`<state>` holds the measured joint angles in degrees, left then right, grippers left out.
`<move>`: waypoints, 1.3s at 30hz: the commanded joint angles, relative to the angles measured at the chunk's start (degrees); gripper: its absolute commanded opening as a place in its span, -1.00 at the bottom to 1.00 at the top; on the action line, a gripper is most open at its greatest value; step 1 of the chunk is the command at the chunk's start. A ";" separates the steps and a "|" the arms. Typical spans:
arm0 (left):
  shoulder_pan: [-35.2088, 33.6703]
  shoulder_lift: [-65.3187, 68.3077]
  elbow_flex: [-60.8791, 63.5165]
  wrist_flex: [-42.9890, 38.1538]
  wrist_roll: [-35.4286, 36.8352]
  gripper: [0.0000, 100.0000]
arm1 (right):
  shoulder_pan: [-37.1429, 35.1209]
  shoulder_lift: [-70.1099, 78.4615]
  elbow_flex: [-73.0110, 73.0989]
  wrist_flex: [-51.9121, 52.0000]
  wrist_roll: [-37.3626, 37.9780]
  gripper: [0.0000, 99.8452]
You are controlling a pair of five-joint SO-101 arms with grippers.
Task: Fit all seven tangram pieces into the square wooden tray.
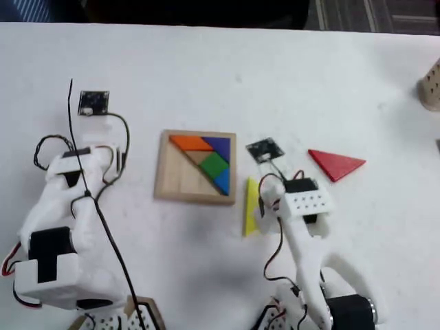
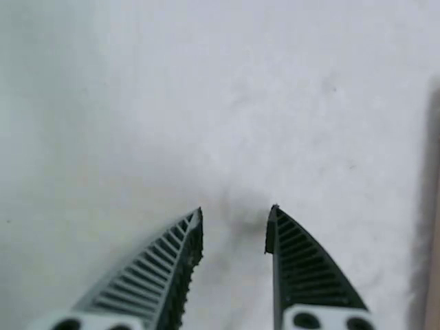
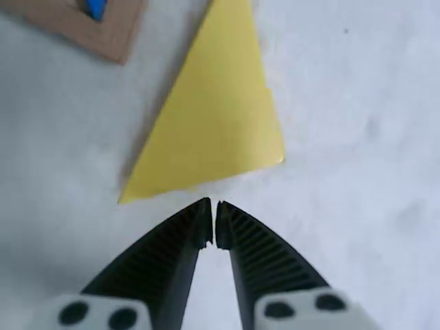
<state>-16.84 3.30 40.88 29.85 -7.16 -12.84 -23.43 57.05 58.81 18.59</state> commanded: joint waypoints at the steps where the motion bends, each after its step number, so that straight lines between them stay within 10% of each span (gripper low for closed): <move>1: -0.57 -0.57 -3.25 -0.79 0.97 -0.66 | -0.13 -0.48 -0.09 -3.74 1.05 -0.97; 39: -0.92 -0.57 -3.08 -0.70 0.97 -0.66 | 8.57 7.25 -13.27 -2.51 -18.20 -0.88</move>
<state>-16.84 3.30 40.88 29.85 -7.16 -4.31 -15.52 45.80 57.32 1.98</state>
